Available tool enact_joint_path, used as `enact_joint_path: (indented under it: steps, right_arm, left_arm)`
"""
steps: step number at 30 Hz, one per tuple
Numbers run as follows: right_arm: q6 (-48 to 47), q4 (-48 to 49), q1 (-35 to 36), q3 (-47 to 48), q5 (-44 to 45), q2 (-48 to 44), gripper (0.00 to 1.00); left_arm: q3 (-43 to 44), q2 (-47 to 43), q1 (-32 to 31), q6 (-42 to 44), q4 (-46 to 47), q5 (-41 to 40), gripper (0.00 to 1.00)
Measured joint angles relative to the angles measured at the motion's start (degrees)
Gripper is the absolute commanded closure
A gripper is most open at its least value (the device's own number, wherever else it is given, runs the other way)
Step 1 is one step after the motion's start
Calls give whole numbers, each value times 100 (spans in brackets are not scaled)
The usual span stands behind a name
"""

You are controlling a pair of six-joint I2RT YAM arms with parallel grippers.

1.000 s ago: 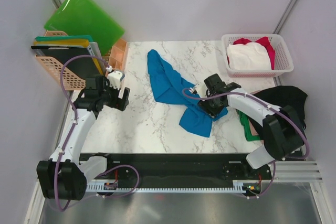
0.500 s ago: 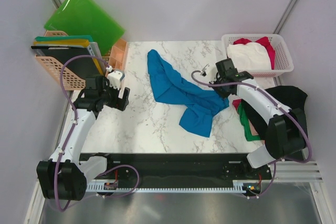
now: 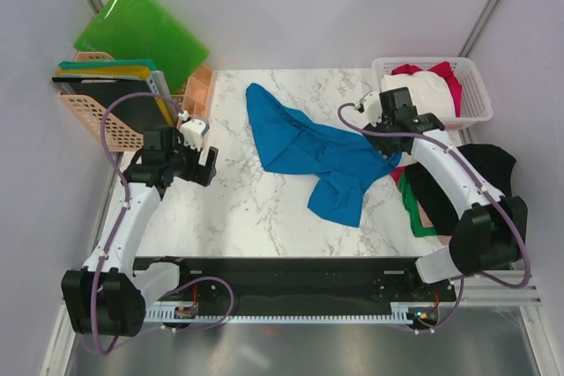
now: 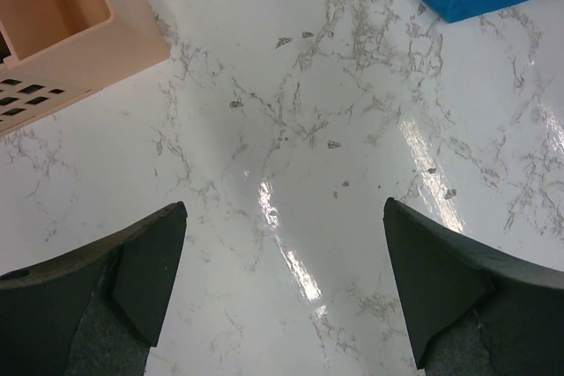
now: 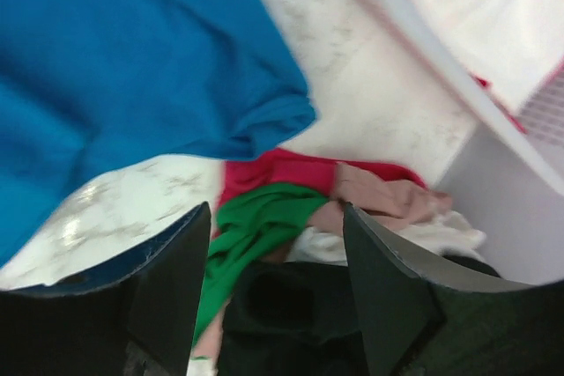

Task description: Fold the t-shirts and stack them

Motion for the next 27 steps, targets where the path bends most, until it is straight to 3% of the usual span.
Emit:
enact_joint_path:
  steps: [3,5,8,12,17,27]
  right_arm:
    - [72,-584,7,7,-852,-402,37]
    - [44,-1016,46,7,-1453,-564,47]
    - [-101,-1488,229,-131,-1991,-649,45]
    - [-337,-1716,850,-901,-1915,-940,40]
    - [-428,-1993,1515,-1478,-1858,-1073,43]
    - [-487,-1943,1856,-1720,-1897,-669,45]
  left_arm:
    - [0,33,0,0,0,0,0]
    - [0,81,0,0,0,0,0]
    - [0,107,0,0,-2,0,0]
    - [0,107,0,0,-2,0,0]
    - [0,105,0,0,-2,-2,0]
    - [0,105,0,0,-2,-4,0]
